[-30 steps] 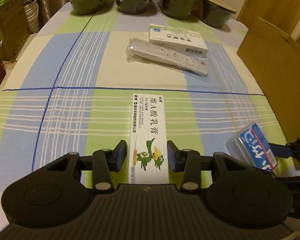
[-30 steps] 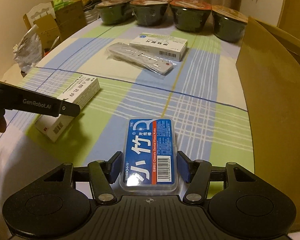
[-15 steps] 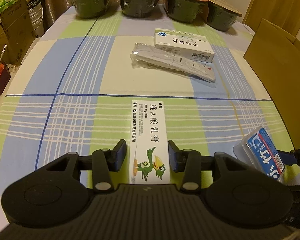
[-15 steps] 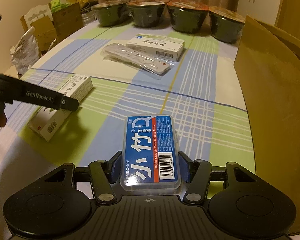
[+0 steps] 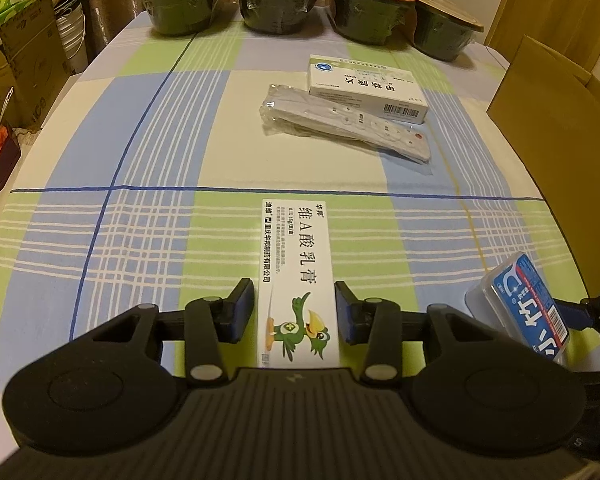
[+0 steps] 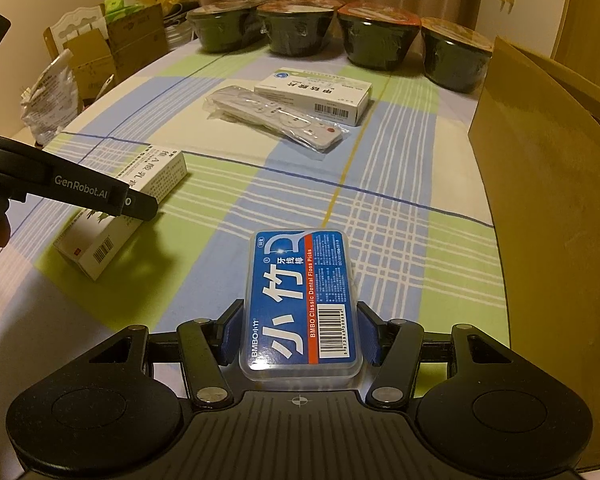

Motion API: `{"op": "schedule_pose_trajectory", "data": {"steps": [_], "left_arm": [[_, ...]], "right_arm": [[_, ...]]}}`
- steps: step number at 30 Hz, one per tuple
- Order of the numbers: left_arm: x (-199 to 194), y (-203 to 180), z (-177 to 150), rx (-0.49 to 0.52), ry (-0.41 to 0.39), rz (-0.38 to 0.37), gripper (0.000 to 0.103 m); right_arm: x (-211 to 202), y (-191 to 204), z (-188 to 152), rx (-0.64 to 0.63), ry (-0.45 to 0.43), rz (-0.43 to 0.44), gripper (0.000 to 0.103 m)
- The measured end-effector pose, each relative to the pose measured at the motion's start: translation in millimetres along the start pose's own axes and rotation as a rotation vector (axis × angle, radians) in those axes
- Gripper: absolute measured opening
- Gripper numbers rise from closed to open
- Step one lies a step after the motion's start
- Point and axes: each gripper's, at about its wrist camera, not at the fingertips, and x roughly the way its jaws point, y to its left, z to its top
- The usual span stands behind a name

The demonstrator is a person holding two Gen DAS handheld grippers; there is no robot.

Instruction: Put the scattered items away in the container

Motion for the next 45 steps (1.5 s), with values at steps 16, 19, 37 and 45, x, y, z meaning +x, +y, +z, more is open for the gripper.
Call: {"op": "schedule_pose_trajectory", "data": {"steps": [16, 19, 37, 45], "left_arm": [[-3.5, -2.5, 0.0, -0.008, -0.006, -0.03, 0.033], [-8.6, -6.7, -2.6, -0.006, -0.009, -0.042, 0.033], [-73.8, -58.1, -32.6, 0.086, -0.037, -0.058, 0.033], [-127.3, -81.9, -28.9, 0.095, -0.09, -0.084, 0.033]], "right_arm": [[-3.2, -2.3, -0.8, 0.026, 0.013, -0.001, 0.058], [-9.1, -3.9, -0.6, 0.021, 0.006, -0.009, 0.058], [-110.7, -18.6, -11.7, 0.046, -0.085, -0.081, 0.058], [-160.2, -25.8, -9.8, 0.063, -0.167, -0.099, 0.058]]}}
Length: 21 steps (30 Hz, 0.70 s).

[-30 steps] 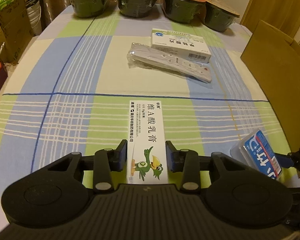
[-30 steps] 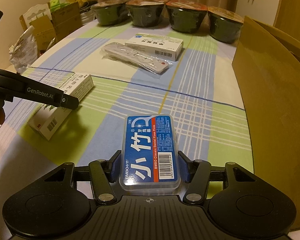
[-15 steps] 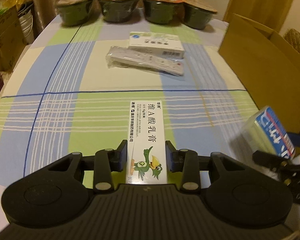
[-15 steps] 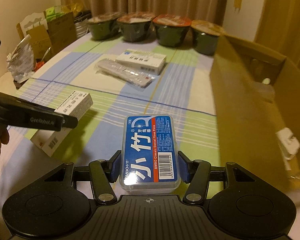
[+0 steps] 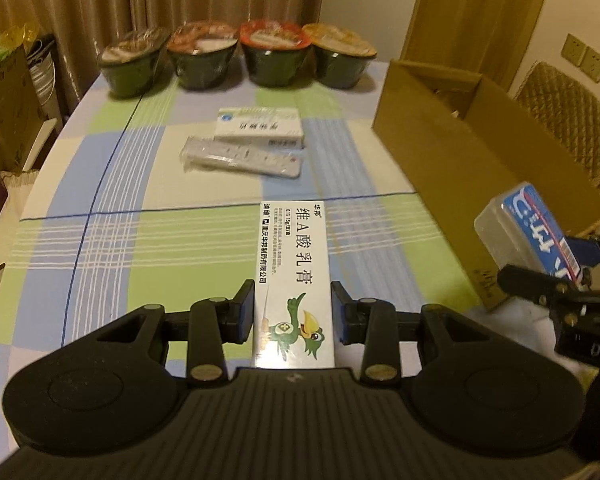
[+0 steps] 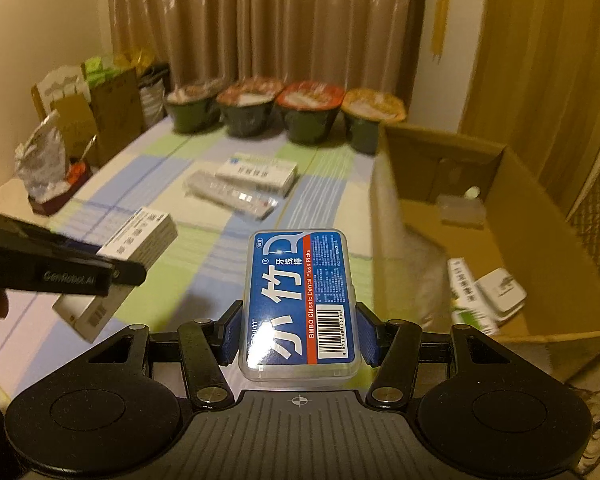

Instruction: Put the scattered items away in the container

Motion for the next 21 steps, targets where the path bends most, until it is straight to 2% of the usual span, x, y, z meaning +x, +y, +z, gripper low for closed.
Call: {"op": "schedule_pose_trajectory", "data": {"steps": [4, 11, 21], "left_arm": [[-15.8, -17.8, 2.0, 0.008, -0.01, -0.008, 0.033], [-27.9, -64.5, 11.8, 0.043, -0.028, -0.068, 0.033], [-24.1, -143.6, 50.1, 0.122, -0.076, -0.176, 0.033]], "right_arm": [[-22.6, -16.4, 6.6, 0.027, -0.047, -0.028, 0.058], [-50.0, -48.7, 18.5, 0.108, -0.104, -0.065, 0.059], [-64.7, -112.0, 26.4, 0.18, -0.134, -0.163, 0.059]]}}
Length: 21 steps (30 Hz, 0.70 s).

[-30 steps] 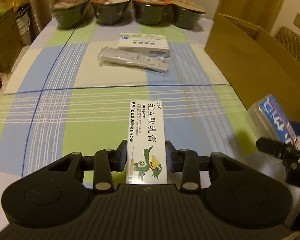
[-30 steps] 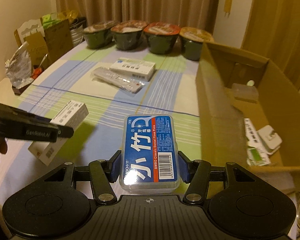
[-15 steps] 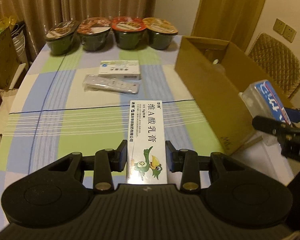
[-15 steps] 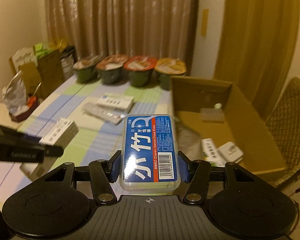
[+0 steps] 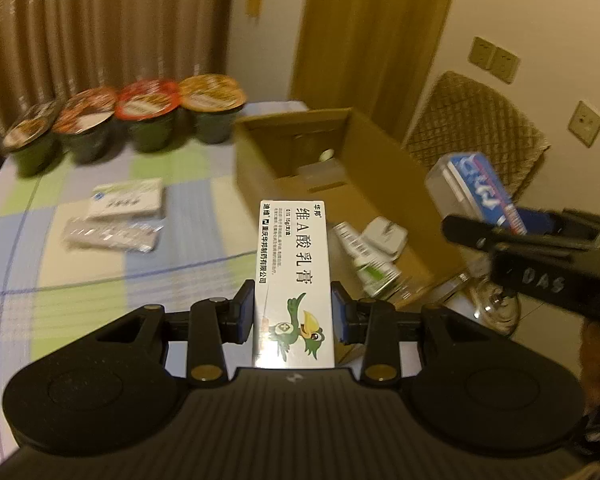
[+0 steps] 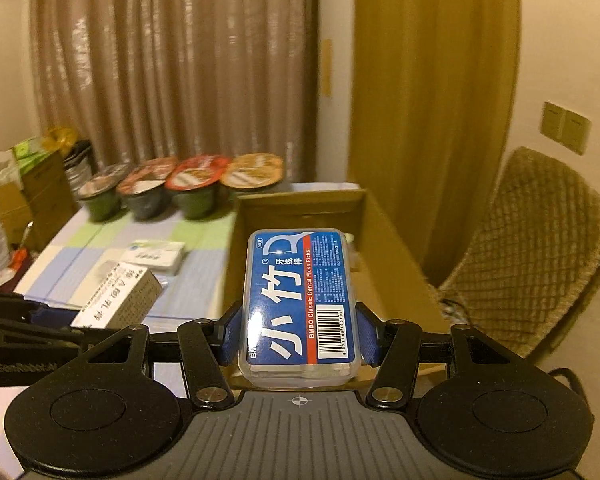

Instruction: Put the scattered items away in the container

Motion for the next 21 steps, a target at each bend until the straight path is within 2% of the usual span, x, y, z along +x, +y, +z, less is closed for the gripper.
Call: {"op": "schedule_pose_trajectory", "data": {"steps": [10, 21], "left_arm": [[28.5, -36.2, 29.9, 0.012, -0.01, -0.058, 0.033], [52.5, -37.9, 35.7, -0.002, 0.005, -0.058, 0.033]], "right_arm": [[10.0, -37.1, 1.5, 0.068, 0.02, -0.023, 0.059], [23.0, -54.9, 4.0, 0.09, 0.024, -0.029, 0.059]]}}
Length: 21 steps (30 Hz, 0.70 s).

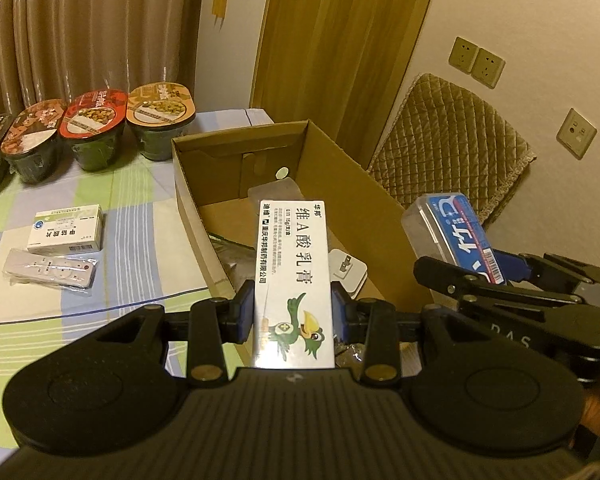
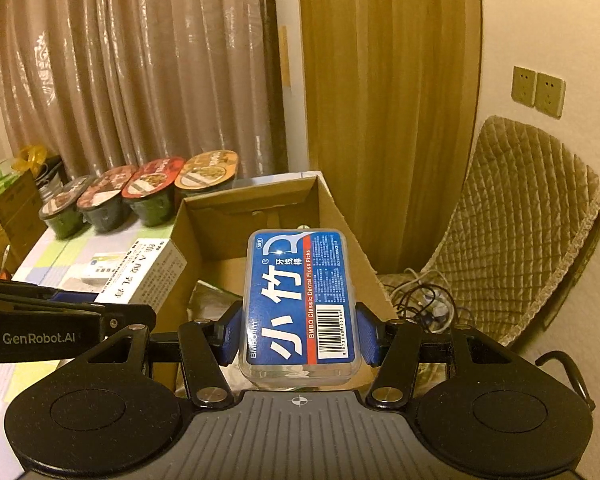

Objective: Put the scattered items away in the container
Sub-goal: 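Lower the ointment box into the cardboard box and open the left gripper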

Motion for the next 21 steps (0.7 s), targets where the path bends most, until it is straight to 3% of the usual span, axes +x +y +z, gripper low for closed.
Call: {"op": "schedule_pose_trajectory", "data": {"steps": [21], "left_arm": [[29.2, 3.6, 12.9, -0.067, -0.01, -0.043, 0.033]], "right_arm": [[17.3, -10.0, 2.0, 0.002, 0.016, -0.016, 0.059]]}}
